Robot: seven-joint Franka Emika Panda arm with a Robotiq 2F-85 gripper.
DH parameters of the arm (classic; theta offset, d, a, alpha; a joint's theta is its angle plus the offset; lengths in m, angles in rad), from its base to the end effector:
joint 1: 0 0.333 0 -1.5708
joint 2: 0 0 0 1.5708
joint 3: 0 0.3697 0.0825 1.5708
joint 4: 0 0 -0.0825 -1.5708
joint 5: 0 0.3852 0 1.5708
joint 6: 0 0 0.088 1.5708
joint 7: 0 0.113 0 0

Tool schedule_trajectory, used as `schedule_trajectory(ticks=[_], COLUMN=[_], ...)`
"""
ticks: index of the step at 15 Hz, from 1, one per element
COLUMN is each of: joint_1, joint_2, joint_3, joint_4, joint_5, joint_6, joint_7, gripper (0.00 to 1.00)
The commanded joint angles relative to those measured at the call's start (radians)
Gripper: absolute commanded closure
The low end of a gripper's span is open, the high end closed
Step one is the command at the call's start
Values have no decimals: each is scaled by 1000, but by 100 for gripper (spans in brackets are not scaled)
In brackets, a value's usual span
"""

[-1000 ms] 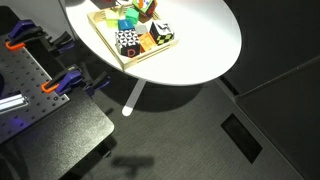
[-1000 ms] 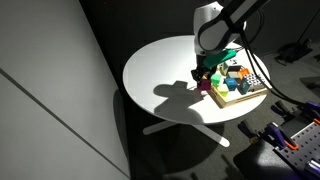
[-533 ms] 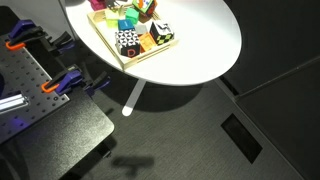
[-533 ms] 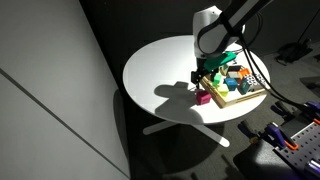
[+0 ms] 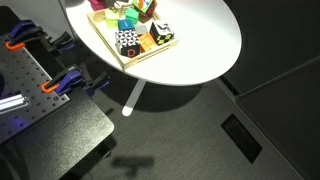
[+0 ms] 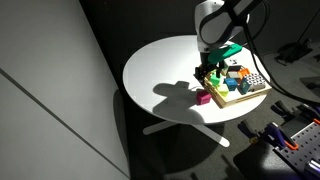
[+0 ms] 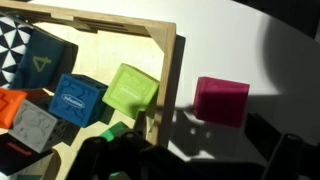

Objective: Remove the pink block from the crate and put it on the table

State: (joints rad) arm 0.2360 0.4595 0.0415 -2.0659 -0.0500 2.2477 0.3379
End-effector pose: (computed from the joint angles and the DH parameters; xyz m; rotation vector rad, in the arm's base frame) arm 0.5599 0.1572 0.2285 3.0174 -0.0383 -0.3937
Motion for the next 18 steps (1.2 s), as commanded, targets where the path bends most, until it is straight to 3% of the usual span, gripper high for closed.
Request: schedule_trajectory(ticks=[1,5,14,18], joint_1=[-22,-37,-68,-65], joint_2=[-71,-128,-269,-235], joint_3=[3,3,8,12], joint_4=[-26,-53,-158,-126], joint_5=[1,-3,2,-3], joint_6=[-108,-143,-74,-92], joint_7=[-21,-19,-22,-1], gripper=[0,0,0,0])
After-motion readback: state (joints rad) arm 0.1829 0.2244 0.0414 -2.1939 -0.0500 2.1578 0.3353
